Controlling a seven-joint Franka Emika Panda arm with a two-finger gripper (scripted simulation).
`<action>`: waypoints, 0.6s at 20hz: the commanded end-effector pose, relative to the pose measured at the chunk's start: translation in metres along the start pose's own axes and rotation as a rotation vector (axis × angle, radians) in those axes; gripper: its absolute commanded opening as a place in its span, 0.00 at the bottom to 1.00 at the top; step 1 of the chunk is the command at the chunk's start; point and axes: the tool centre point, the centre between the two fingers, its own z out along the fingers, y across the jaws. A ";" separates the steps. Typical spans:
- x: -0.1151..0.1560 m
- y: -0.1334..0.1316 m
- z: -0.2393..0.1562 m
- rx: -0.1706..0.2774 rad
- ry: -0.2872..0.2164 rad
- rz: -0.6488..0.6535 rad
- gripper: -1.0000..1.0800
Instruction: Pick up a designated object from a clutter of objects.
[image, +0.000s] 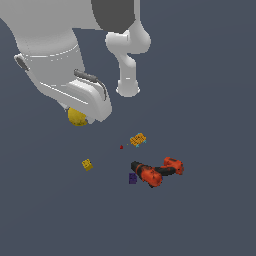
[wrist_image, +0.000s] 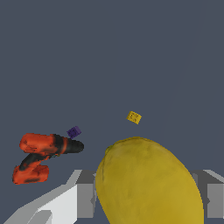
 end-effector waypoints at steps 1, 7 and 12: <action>0.001 -0.007 -0.016 0.000 -0.001 0.000 0.00; 0.004 -0.018 -0.040 0.000 -0.001 0.000 0.00; 0.005 -0.023 -0.049 0.001 -0.001 0.000 0.00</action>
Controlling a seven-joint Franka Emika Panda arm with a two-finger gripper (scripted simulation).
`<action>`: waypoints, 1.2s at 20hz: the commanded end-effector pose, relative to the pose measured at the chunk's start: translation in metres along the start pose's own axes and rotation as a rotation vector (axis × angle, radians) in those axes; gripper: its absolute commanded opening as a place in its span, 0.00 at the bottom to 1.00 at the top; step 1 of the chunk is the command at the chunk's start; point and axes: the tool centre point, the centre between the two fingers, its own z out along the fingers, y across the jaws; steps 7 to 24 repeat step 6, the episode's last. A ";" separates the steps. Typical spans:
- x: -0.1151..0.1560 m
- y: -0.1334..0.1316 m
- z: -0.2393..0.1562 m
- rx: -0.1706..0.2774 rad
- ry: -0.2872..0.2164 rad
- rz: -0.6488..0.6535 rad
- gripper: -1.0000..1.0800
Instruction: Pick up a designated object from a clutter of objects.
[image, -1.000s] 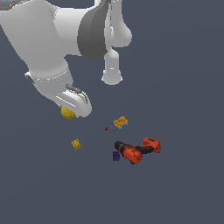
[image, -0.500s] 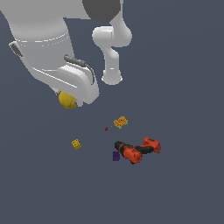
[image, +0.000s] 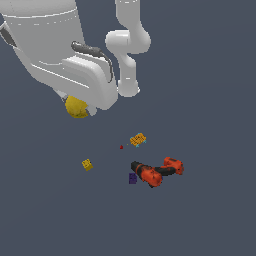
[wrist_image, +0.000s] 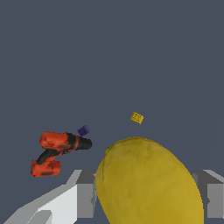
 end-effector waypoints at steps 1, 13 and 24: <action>0.001 -0.001 -0.003 0.000 0.000 0.000 0.00; 0.001 -0.001 -0.002 0.000 0.000 0.000 0.00; 0.001 -0.001 -0.002 0.000 0.000 0.000 0.00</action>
